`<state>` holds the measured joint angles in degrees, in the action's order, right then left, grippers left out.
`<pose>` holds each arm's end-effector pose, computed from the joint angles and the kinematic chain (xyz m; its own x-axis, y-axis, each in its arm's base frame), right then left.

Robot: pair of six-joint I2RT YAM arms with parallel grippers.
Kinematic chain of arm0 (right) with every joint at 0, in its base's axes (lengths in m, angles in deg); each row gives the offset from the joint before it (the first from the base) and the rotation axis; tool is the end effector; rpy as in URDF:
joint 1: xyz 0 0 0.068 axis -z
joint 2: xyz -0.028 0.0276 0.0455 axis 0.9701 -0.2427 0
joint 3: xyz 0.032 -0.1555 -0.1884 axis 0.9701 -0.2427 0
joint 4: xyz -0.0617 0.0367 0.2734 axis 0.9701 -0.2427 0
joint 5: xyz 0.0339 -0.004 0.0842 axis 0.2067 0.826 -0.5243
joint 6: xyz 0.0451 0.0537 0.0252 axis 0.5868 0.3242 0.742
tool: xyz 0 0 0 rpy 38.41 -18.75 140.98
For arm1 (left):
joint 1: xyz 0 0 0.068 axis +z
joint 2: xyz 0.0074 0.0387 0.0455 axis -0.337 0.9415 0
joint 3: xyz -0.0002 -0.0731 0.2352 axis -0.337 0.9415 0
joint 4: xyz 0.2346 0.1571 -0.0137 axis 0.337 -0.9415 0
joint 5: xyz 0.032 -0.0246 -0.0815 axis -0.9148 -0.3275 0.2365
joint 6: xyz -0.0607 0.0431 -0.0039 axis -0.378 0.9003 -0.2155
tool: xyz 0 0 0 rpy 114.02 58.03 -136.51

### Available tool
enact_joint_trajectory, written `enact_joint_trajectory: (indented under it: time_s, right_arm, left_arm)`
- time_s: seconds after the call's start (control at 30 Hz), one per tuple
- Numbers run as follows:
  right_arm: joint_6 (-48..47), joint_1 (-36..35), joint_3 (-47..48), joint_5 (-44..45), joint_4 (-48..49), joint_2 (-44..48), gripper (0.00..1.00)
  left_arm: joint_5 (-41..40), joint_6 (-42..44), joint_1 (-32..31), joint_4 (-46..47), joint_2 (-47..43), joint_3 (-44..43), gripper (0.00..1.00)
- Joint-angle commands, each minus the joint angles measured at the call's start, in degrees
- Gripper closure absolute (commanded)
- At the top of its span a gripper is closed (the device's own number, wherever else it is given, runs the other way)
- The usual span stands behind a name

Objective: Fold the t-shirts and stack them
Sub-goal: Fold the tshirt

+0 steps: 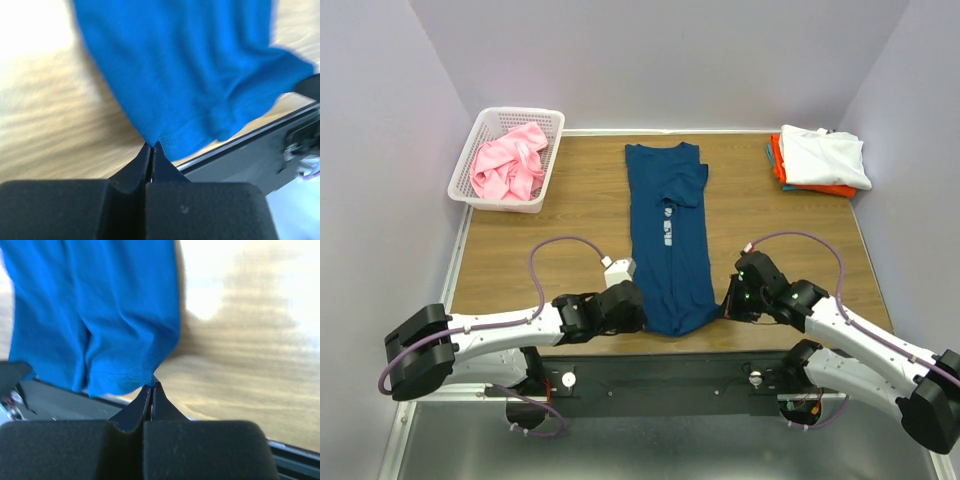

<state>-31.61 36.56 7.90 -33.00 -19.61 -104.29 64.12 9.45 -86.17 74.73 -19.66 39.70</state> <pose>0.1638 0.1396 0.1325 -0.9264 0.2063 -0.3150 0.0517 0.8983 0.4364 0.1163 -0.2314 0.1181 -0.8830 -0.1815 -0.4329 0.0813 0.8493 -0.5217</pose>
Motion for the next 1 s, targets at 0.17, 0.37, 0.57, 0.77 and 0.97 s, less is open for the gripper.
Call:
enact_joint_trajectory:
  time_s: [0.17,0.37,0.57,0.77,0.97]
  right_arm:
    - [0.5,-0.3,7.7,14.4,7.7,-2.8,0.99]
    - [-1.5,-0.3,12.6,19.4,14.9,-10.1,0.99]
    - [-4.3,-0.3,19.6,25.5,15.8,-17.4,0.99]
    - [-6.2,-0.2,23.6,29.6,16.2,-20.7,0.99]
    - [-8.1,1.2,26.9,30.3,16.8,-24.3,0.99]
  left_arm:
    - [-9.2,8.4,7.0,2.5,0.6,-8.0,1.00]
    - [-6.6,15.0,15.5,6.9,2.3,-10.5,1.00]
    - [-4.9,21.5,20.7,11.4,5.0,-13.8,1.00]
    - [-1.8,24.9,24.6,13.2,8.8,-16.0,1.00]
    - [0.0,28.1,27.7,15.3,12.9,-19.9,1.00]
